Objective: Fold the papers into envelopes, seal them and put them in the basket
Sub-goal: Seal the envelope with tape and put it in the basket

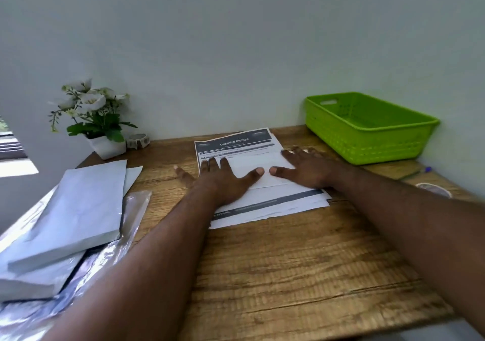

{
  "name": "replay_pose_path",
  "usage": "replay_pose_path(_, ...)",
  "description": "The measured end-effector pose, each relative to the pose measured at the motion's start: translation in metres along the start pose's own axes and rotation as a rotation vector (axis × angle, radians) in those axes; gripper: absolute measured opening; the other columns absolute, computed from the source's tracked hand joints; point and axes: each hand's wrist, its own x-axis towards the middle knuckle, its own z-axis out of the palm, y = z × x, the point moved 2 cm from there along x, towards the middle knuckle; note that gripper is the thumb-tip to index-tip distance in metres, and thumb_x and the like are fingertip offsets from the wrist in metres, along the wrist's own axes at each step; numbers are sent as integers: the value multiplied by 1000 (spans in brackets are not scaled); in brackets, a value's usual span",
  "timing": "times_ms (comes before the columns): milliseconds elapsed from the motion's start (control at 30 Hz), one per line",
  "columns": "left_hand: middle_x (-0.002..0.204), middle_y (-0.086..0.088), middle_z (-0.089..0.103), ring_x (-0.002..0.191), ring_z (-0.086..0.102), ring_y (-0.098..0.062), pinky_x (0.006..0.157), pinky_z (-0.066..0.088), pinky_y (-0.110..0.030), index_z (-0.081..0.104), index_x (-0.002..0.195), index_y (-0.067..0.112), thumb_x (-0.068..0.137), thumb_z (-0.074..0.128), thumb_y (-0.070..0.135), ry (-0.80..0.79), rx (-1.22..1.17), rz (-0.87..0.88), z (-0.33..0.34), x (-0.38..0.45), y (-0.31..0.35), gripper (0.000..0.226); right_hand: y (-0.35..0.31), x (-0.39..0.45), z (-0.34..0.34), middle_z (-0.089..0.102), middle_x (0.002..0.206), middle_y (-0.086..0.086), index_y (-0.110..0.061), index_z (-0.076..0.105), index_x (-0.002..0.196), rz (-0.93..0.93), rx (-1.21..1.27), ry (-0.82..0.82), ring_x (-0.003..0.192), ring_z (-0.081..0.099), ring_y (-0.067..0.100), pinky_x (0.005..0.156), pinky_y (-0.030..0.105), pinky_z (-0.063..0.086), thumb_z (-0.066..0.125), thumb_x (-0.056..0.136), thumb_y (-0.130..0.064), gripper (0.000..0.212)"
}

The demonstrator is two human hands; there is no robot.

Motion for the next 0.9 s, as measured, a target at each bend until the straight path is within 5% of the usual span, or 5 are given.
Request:
replay_pose_path(200,162,-10,-7,143,-26,-36,87,-37,-68,-3,153,32,57,-3,98,30,169,50,-12,-5,0,117,-9,-25,-12,22,158,0,-28,35,145,-141,17,245,147,10,22,116,52,-1,22,88,-73,74)
replay_pose_path(400,163,2,-1,149,-9,-25,98,-22,-71,6,152,41,78,20,86,227,99,279,-23,-30,36,88,2,-102,-53,72,102,1,-13,73,94,-428,371,559,96,63,13,88,32,48,57,88,-46,38)
replay_pose_path(633,160,16,16,150,3,-17,101,-14,-76,30,144,49,100,32,50,228,338,648,-13,-58,96,45,111,-178,-68,69,95,0,-20,71,84,-60,196,319,91,64,15,80,34,51,75,76,-36,18)
replay_pose_path(800,155,18,28,148,13,-10,106,-18,-68,43,138,47,97,39,55,250,38,638,-14,-69,107,42,139,-188,-46,64,108,-9,-40,59,89,-58,329,241,102,60,10,86,31,49,79,70,-19,35)
replay_pose_path(900,149,19,39,142,28,-5,115,-5,-60,46,137,45,93,51,54,290,-153,655,-15,-71,96,45,125,-182,-49,68,102,0,-27,65,88,-105,512,361,96,64,14,84,33,50,82,67,-11,31)
